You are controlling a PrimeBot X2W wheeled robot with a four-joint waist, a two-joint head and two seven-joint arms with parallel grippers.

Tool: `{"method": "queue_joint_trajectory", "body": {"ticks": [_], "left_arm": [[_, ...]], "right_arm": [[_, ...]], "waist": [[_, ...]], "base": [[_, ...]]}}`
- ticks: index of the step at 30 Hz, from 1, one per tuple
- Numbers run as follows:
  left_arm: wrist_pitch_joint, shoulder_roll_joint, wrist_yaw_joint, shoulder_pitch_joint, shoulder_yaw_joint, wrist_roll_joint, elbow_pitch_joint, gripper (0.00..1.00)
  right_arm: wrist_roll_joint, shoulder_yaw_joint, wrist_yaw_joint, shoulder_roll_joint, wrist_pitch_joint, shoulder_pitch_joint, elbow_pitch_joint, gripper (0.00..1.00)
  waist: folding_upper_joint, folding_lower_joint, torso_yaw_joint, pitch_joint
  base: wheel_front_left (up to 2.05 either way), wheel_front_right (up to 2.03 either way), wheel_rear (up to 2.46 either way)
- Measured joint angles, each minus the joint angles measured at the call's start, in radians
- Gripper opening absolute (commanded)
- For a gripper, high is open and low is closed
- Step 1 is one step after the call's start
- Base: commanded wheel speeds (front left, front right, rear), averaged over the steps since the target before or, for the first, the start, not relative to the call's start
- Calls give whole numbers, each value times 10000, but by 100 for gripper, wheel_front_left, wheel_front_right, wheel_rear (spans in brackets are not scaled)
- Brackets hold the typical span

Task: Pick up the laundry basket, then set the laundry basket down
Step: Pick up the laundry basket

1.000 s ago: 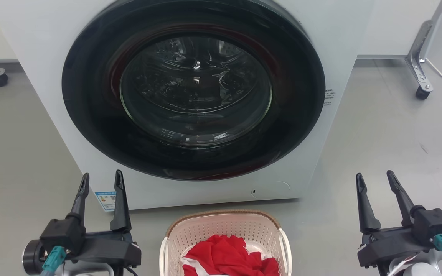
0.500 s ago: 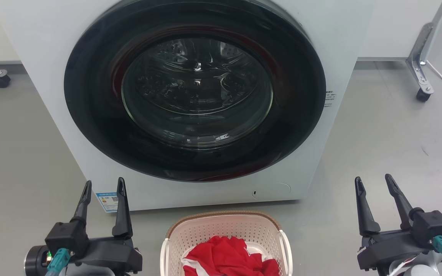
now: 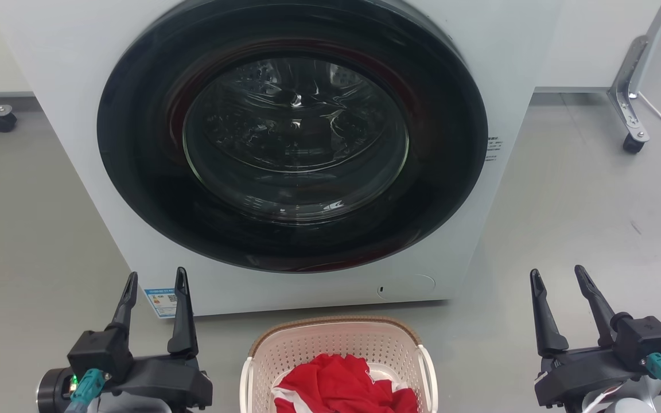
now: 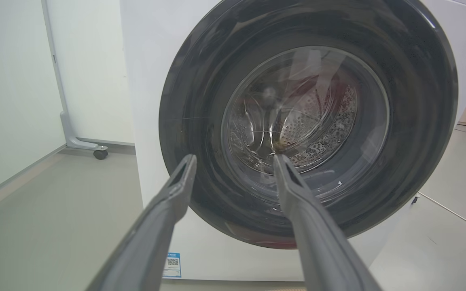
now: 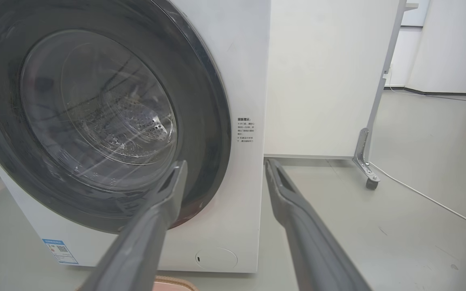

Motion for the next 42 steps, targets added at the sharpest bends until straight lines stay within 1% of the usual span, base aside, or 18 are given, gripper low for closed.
{"method": "queue_joint_trajectory", "body": {"ticks": [28,37,42], "left_arm": [[180,-54,0,162,19,44,-174,100],[267,-90,2,174,-46,117,-334,100],[314,-167,2,165,-155,117,-355,100]], "right_arm": [[25,6,4,0,6,-4,17,100],[67,13,6,0,58,-26,-117,100],[121,15,63,8,178,-86,-123,100]], "waist": [[0,1,-13,96],[0,1,-31,484],[0,1,-44,846]], "base": [[0,0,0],[0,0,0],[0,0,0]]}}
